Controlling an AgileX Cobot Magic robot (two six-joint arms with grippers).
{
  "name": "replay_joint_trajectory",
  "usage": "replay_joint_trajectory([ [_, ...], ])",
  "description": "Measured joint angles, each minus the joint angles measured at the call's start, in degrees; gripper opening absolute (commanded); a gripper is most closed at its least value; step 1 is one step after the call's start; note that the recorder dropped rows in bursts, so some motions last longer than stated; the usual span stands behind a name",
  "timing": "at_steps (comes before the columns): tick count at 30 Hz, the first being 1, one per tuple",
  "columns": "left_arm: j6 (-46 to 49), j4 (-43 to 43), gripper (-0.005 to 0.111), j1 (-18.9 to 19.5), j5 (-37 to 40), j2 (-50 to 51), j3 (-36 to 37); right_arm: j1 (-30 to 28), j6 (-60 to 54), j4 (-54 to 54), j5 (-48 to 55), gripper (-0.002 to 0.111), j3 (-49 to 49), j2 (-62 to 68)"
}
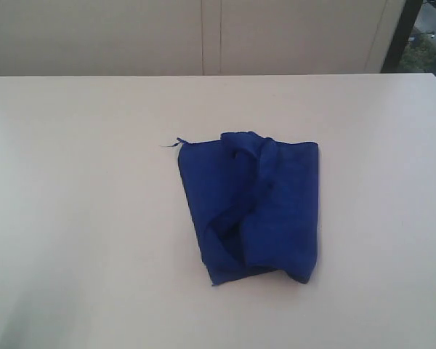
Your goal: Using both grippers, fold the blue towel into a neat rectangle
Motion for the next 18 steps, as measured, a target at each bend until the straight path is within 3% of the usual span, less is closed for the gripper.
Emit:
replay_joint_trajectory([
  [8,0.0,0.0,0.0,0.0,0.0,0.0,0.0,0.0,0.0,0.0,-0.9,0.0,0.0,0.0],
  [13,0.0,0.0,0.0,0.0,0.0,0.0,0.0,0.0,0.0,0.0,14.8,0.0,-9.1,1.3],
  [18,0.0,0.0,0.0,0.0,0.0,0.0,0.0,0.0,0.0,0.0,29.1,0.0,-22.4,12.0],
])
